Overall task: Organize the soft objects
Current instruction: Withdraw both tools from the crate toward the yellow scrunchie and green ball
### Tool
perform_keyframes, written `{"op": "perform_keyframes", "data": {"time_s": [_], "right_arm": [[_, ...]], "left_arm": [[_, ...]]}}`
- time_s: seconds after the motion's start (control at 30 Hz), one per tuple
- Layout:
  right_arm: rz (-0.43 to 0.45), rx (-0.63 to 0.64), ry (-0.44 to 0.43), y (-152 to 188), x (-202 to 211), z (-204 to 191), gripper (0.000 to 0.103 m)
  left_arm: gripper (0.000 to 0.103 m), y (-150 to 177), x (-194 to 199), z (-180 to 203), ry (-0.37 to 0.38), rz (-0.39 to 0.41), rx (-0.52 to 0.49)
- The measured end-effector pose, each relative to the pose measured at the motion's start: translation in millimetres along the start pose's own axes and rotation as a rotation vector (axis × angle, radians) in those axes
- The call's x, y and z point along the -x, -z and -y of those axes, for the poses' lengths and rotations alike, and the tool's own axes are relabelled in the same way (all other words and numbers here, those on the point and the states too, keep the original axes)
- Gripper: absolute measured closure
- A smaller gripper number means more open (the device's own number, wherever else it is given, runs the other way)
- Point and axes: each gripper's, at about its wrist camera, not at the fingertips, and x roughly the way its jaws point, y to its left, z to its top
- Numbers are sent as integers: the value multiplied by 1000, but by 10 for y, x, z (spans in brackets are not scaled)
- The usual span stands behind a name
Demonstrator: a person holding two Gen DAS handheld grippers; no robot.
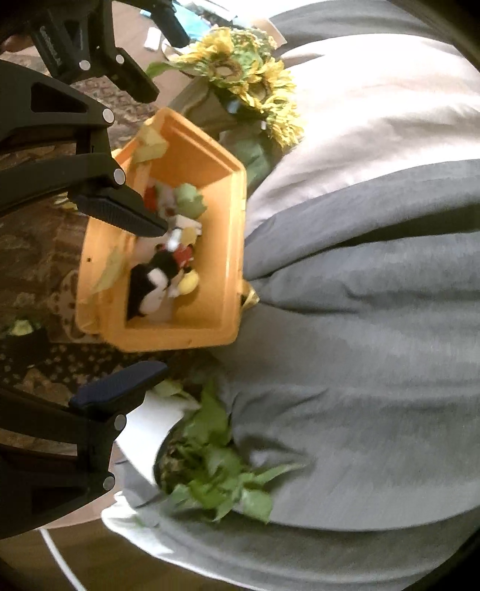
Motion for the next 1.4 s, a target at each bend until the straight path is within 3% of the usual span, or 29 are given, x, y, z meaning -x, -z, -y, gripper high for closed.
{"op": "perform_keyframes", "data": {"time_s": [0.2,0.67,1.1,1.4], "right_arm": [[11,4,51,274,171,93,33],[-1,-73,102,856,279,280,33],[-46,-102,144,1206,82,305,33],[-99,-98,163,1372,-154,327,33]], "left_arm": [[9,281,85,110,23,-28,31],[9,754,248,276,-11,25,42],[10,1026,-4,344,-17,-23,57],[13,1177,-284,444,-13,-96,46]]}}
